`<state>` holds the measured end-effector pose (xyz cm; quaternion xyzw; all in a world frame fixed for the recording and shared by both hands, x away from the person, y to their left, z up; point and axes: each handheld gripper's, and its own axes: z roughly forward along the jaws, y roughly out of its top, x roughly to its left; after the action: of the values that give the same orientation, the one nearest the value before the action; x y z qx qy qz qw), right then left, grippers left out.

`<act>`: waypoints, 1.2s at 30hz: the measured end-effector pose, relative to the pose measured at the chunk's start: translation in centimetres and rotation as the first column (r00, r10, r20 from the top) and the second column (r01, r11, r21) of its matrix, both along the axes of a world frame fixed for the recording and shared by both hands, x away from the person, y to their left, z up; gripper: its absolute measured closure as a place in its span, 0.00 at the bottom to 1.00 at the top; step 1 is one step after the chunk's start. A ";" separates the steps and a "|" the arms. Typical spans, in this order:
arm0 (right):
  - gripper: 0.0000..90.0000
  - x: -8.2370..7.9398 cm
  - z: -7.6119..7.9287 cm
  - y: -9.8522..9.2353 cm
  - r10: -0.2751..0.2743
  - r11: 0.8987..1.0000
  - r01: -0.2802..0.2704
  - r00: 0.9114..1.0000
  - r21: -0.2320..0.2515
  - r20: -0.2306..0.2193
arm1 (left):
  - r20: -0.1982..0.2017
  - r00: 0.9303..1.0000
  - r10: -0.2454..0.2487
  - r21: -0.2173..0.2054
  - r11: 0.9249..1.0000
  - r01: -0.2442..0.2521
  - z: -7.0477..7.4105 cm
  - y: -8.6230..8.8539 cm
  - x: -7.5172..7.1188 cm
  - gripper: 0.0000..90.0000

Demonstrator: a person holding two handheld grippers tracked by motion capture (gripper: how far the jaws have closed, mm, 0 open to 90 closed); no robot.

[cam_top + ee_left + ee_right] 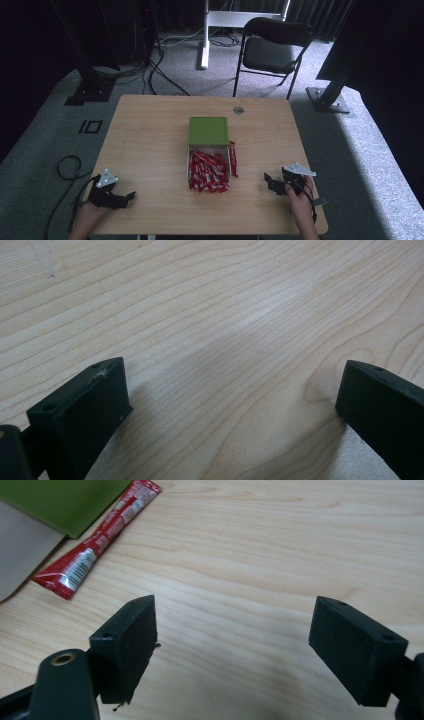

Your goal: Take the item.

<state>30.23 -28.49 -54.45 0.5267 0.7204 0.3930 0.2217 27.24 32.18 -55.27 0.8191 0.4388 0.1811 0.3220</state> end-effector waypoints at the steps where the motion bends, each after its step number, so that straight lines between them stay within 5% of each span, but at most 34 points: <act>1: 0.21 -0.2 -0.1 -0.2 0.002 1.000 -0.002 1.000 0.001 -0.006 | 0.000 1.000 0.000 0.000 1.000 0.000 0.0 0.0 0.0 0.02; 10: 0.21 -1.8 -1.1 -1.5 0.036 0.999 -0.036 0.999 -0.021 -0.003 | 0.001 1.000 0.000 0.000 1.000 0.000 0.0 0.0 0.0 0.02; 17: 0.21 -2.9 -1.0 -1.8 0.130 0.991 -0.129 0.991 -0.030 0.031 | 0.001 1.000 0.000 -0.001 1.000 0.000 0.0 0.0 0.0 0.02; 21: 0.21 -3.3 -1.1 -1.7 0.225 0.973 -0.224 0.974 -0.051 0.024 | 0.000 1.000 0.000 0.000 1.000 0.000 0.0 0.0 0.0 0.02; 26: 0.21 -3.3 -1.2 -1.4 0.282 0.957 -0.282 0.959 -0.066 -0.011 | 0.001 1.000 -0.001 -0.002 1.000 0.001 0.0 0.0 0.0 0.02; 31: 0.21 -3.4 -1.4 -0.9 0.372 0.921 -0.376 0.926 -0.097 -0.058 | 0.000 1.000 -0.001 -0.003 1.000 0.001 0.0 0.0 0.0 0.02; 36: 0.21 -3.5 -1.4 -0.6 0.408 0.903 -0.412 0.911 -0.117 -0.062 | 0.000 1.000 -0.001 -0.003 1.000 0.001 0.0 0.0 0.0 0.02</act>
<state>26.70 -29.14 -55.83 0.3553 0.8425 0.3744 0.1544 27.25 32.21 -55.26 0.8188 0.4388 0.1803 0.3232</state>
